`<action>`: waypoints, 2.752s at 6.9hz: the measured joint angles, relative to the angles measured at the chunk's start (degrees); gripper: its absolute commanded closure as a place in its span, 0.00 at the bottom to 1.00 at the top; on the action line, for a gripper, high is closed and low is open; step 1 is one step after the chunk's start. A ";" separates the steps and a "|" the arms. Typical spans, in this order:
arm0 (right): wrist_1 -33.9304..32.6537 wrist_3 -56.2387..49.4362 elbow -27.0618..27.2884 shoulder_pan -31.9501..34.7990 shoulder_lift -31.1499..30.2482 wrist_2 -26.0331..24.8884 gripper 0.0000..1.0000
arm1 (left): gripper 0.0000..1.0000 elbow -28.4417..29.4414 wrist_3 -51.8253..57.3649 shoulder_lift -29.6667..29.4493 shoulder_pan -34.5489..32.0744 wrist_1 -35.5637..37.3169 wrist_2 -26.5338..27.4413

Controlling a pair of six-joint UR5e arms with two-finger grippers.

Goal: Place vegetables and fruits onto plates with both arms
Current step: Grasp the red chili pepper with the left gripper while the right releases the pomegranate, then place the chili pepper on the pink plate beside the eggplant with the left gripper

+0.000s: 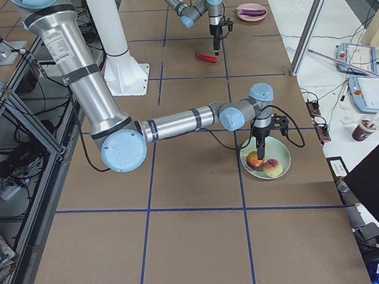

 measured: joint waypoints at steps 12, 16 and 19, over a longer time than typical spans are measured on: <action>-14.03 5.41 24.85 1.40 -4.49 14.65 0.00 | 1.00 -5.71 11.44 5.42 -9.39 13.36 3.67; -13.34 6.05 28.76 -0.05 -8.79 14.81 0.00 | 0.92 21.58 8.47 2.28 -29.24 6.47 3.59; -13.31 6.78 29.62 -0.79 -9.28 14.43 0.00 | 0.01 38.64 8.37 -3.58 -32.75 -2.31 4.29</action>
